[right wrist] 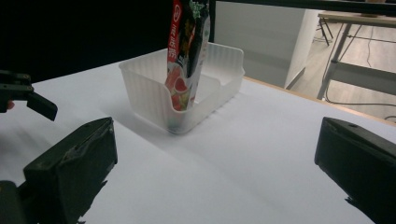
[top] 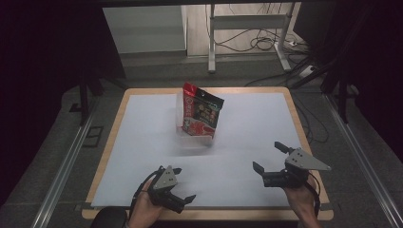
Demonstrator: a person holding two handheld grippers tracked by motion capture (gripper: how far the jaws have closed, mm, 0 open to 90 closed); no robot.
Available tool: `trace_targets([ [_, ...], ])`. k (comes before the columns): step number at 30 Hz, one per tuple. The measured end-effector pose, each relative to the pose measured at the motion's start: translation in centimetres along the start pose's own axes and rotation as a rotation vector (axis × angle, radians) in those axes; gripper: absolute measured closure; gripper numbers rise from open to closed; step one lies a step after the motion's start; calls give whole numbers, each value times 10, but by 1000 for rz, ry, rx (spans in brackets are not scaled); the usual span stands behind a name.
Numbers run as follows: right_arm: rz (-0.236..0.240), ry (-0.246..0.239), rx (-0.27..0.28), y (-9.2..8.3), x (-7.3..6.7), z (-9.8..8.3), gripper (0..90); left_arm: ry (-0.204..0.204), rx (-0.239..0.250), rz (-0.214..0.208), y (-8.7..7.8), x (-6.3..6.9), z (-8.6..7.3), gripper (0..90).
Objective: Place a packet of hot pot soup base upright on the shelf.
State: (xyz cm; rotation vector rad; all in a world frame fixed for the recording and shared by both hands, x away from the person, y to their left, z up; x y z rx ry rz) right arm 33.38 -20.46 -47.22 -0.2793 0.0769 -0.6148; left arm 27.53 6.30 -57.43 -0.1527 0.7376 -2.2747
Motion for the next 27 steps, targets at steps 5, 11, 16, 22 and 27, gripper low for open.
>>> trace_targets([
  [5, -12, 12, -7, -10, 0, -9, 0, -1, 1, 0, 0, 0, 0, 2],
  [11, -29, 9, -10, -23, -1, -19, 0, 0, 0, 1, 0, -1, 0, 2],
  [16, -39, 19, -24, -31, -2, -30, 0, 1, -2, 4, 0, -1, 0, 2],
  [22, -42, 36, -48, -38, -4, -41, 0, 2, -9, 11, 1, -2, -1, 3],
  [27, -38, 43, -64, -37, -2, -46, 0, 1, -15, 20, 2, -4, -2, 2],
])
Point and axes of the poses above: each handheld gripper's, and its own axes: y roughly forward along the jaws, z roughly out of its top, x roughly to its right, the point moved 9 cm from there along y, roughly forward along the jaws, and after that the axes turned 12 degrees about z, right-handed, at the moved point
